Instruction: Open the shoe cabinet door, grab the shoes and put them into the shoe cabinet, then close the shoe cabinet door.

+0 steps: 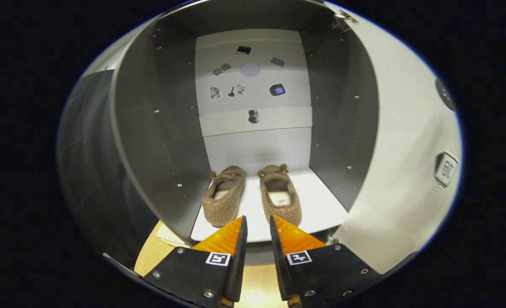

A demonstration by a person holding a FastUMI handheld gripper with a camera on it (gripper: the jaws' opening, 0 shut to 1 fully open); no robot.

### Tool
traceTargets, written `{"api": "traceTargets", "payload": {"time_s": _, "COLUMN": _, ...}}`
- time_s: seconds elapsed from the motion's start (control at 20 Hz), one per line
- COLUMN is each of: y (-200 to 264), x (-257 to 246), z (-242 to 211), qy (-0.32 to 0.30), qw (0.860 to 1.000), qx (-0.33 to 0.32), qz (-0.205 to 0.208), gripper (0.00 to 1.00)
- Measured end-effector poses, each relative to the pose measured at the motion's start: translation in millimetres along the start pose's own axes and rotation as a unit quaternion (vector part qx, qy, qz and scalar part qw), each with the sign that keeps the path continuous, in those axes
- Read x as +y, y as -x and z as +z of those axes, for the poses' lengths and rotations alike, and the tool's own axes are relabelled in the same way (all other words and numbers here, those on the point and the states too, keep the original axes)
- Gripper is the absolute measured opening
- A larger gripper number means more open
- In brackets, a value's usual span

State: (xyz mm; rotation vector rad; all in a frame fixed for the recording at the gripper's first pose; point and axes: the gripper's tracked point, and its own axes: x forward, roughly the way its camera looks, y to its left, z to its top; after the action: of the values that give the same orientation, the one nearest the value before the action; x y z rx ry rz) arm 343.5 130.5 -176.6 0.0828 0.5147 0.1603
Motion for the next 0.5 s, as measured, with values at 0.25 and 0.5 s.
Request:
{"api": "traceTargets", "payload": {"time_s": 0.25, "y": 69, "x": -6, "z": -14, "qy": 0.008, "qw": 0.999, "qx": -0.033, "qz": 0.007, "gripper": 0.34}}
{"api": "traceTargets", "payload": {"time_s": 0.5, "y": 124, "x": -8, "z": -24, "qy": 0.025, "qw": 0.997, "qx": -0.067, "qz": 0.035, "gripper": 0.34}}
